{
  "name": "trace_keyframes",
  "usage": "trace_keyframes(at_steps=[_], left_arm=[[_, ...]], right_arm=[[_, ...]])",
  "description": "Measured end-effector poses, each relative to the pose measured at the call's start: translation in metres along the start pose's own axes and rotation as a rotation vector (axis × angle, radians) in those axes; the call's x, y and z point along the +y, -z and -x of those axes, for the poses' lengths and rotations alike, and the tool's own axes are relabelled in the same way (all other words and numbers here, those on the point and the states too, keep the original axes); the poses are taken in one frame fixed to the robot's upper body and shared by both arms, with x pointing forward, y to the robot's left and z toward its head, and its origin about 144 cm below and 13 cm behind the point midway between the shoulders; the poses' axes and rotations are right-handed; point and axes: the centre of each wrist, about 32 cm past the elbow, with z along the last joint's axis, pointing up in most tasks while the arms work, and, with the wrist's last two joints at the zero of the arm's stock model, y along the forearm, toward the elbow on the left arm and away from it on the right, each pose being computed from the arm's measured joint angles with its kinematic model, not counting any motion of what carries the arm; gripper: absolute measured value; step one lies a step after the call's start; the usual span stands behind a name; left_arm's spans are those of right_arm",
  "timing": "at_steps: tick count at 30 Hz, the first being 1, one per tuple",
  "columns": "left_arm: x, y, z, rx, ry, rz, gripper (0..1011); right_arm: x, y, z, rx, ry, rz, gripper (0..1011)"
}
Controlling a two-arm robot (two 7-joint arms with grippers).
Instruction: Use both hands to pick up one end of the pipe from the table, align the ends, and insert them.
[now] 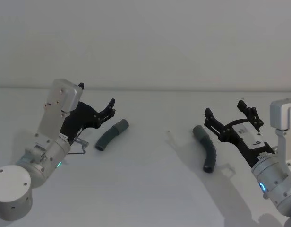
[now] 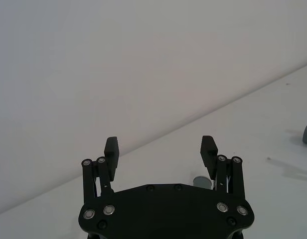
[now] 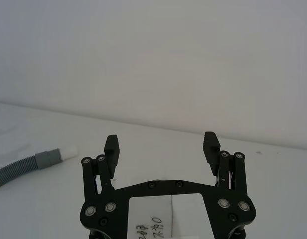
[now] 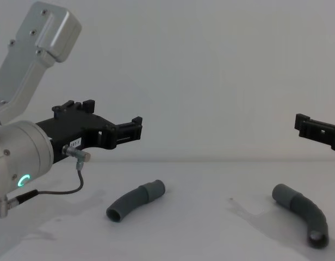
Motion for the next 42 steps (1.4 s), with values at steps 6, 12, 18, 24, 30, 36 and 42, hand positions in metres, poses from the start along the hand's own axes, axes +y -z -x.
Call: trace_keyframes(at_steps=[6,12,18,24,30,36,42], left_arm=[[0.000,0.000,0.000,0.001,0.003,-0.001,1000],[-0.004,-0.003,-0.002,0.010,0.042,-0.016,1000],[-0.009,-0.007,-0.009,0.018,0.111,-0.051,1000],[-0.015,-0.012,-0.018,0.026,0.197,-0.111,1000],[-0.024,-0.016,-0.029,0.025,0.276,-0.188,1000],[-0.036,-0.016,-0.038,0.016,0.337,-0.261,1000],[-0.052,-0.014,-0.046,0.018,0.391,-0.333,1000]], right_arm=[[0.000,0.000,0.000,0.000,0.000,0.000,1001],[0.000,0.000,0.000,0.000,0.000,0.000,1001],[0.000,0.000,0.000,0.000,0.000,0.000,1001],[0.000,0.000,0.000,0.000,0.000,0.000,1001],[0.000,0.000,0.000,0.000,0.000,0.000,1001],[0.000,0.000,0.000,0.000,0.000,0.000,1001],[0.000,0.000,0.000,0.000,0.000,0.000,1001]])
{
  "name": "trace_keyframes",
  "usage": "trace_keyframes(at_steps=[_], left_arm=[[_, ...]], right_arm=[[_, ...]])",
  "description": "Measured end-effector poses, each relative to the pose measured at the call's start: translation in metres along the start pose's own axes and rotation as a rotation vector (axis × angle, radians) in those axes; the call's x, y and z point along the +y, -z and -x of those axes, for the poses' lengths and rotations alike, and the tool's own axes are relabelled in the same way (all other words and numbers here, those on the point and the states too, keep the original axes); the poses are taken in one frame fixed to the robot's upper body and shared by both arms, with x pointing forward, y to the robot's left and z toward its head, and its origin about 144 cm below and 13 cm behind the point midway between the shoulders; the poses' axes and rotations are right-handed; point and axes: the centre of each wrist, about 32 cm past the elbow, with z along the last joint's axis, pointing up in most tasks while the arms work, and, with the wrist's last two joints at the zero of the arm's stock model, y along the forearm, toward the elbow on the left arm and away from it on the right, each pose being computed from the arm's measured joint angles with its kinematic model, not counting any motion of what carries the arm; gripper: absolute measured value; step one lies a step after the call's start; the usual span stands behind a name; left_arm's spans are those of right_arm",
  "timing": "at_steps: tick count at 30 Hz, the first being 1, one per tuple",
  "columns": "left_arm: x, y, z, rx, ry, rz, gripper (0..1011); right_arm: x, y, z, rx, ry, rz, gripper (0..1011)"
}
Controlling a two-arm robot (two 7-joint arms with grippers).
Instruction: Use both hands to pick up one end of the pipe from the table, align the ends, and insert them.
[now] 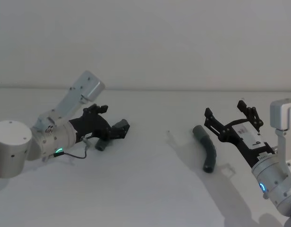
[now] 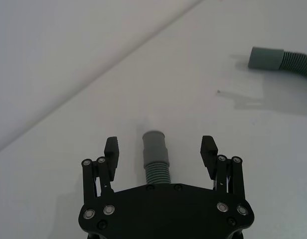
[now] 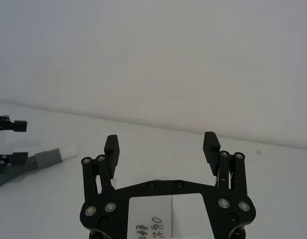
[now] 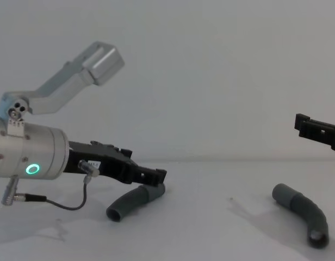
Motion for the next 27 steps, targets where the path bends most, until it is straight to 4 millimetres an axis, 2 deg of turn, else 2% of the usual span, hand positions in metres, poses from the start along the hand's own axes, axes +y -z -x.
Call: trace_keyframes(at_steps=[12,27], left_arm=[[-0.016,0.000,-0.009,0.035,0.038,-0.076,1000],[-0.023,0.000,-0.013,0.075,0.039,-0.134,1000]], right_arm=[[0.000,0.000,0.000,0.000,0.000,0.000,1001],[0.000,0.000,0.000,0.000,0.000,0.000,1001]])
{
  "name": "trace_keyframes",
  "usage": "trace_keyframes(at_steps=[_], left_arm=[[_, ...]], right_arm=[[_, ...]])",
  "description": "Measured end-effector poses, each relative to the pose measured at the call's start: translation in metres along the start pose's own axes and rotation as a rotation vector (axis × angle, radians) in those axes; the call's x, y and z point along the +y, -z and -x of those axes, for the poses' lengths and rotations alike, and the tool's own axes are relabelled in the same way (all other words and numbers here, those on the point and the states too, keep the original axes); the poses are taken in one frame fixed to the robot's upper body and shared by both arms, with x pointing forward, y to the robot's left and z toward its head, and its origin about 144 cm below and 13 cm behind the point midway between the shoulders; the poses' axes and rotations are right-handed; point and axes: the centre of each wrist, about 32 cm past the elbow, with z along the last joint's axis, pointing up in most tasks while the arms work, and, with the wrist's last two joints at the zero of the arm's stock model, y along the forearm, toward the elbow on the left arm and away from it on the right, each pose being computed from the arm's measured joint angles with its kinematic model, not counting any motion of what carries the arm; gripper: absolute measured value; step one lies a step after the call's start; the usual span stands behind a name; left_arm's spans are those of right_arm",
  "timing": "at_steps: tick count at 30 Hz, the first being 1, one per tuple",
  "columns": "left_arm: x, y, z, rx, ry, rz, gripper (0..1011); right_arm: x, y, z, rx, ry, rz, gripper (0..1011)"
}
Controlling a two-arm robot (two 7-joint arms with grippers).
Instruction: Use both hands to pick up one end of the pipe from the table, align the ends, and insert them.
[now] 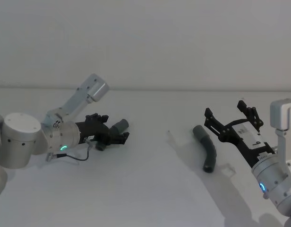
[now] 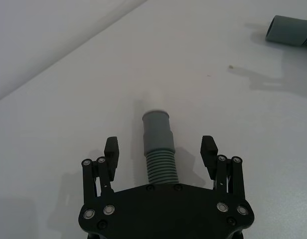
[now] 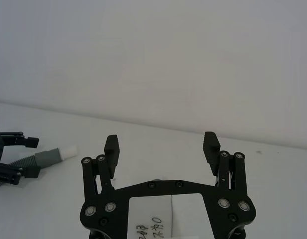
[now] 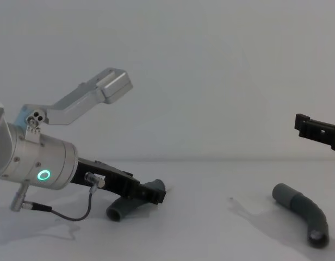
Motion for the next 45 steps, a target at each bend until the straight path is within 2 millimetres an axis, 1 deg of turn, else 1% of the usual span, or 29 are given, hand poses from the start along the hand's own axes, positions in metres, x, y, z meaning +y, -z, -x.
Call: trace_keyframes(at_steps=[13,29,32,34,36,37,39,41,42,43,44,45], left_arm=[[-0.0039,-0.0023,-0.0015,0.017,0.005,-0.028,1000],[-0.0041,-0.0035,-0.0006,0.034,0.008,-0.066,1000],[-0.0040,-0.0036,-0.0004,0.036,0.008,-0.070,966],[-0.0039,-0.0039,-0.0002,0.037,0.008,-0.072,916],[-0.0038,-0.0040,-0.0001,0.037,0.008,-0.073,891],[-0.0038,-0.0041,-0.0001,0.038,0.009,-0.074,846],[-0.0038,-0.0042,0.0000,0.038,0.009,-0.075,809],[-0.0037,-0.0042,0.0001,0.039,0.010,-0.076,739],[-0.0037,-0.0042,0.0001,0.039,0.010,-0.077,727],[-0.0037,-0.0042,0.0002,0.040,0.010,-0.077,685],[-0.0037,-0.0042,0.0002,0.040,0.010,-0.078,685],[-0.0036,-0.0042,0.0002,0.040,0.010,-0.078,636]], right_arm=[[0.0000,0.0000,0.0000,0.000,0.000,0.000,1001],[0.0000,0.0000,0.0000,0.000,0.000,0.000,1001],[0.0000,0.0000,0.0000,0.000,0.000,0.000,1001],[0.0000,0.0000,0.0000,0.000,0.000,0.000,1001],[0.0000,0.0000,0.0000,0.000,0.000,0.000,1001],[0.0000,0.0000,0.0000,0.000,0.000,0.000,1001],[0.0000,0.0000,0.0000,0.000,0.000,0.000,1001],[0.0000,0.0000,0.0000,0.000,0.000,0.000,1001],[0.0000,0.0000,0.0000,0.000,0.000,0.000,1001],[0.0000,0.0000,0.0000,0.000,0.000,0.000,1001],[0.0000,0.0000,0.0000,0.000,0.000,0.000,1001],[0.0000,0.0000,0.0000,0.000,0.000,0.000,1001]])
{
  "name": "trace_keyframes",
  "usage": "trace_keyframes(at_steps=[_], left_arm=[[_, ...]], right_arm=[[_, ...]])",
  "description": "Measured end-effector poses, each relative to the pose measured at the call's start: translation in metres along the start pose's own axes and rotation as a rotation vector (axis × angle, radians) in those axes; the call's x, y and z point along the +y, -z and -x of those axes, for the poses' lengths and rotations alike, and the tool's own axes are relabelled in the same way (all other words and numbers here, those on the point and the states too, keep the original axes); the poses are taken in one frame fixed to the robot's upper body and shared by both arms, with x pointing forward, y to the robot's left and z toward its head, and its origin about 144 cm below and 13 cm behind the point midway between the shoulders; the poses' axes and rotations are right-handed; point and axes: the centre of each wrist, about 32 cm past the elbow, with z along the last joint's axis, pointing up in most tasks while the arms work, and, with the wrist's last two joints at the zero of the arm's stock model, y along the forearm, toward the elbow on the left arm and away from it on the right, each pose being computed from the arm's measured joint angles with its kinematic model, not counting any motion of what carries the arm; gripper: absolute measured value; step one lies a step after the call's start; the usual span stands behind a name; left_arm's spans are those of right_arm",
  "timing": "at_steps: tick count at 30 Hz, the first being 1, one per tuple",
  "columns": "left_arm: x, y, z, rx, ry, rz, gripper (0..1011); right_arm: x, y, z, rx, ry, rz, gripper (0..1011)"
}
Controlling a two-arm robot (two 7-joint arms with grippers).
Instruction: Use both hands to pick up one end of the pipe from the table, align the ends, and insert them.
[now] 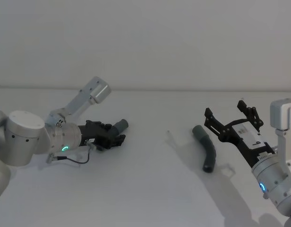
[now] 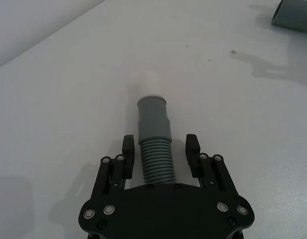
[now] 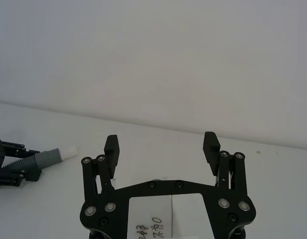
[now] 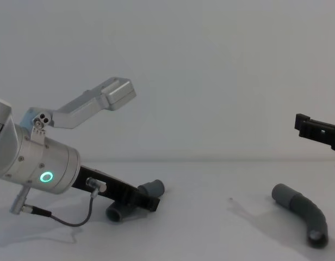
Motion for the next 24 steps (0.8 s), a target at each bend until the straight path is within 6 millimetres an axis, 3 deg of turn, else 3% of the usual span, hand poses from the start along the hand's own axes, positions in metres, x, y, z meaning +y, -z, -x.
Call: trace_keyframes(at_steps=[10,24], left_arm=[[0.0001,0.0002,0.0001,0.001,0.000,-0.004,477],[0.0002,0.0003,0.0001,0.002,-0.001,-0.006,377]], right_arm=[[0.0000,0.0000,0.0000,0.000,0.000,0.000,1001],[0.0071,-0.0052,-0.0036,-0.019,-0.071,0.024,1001]])
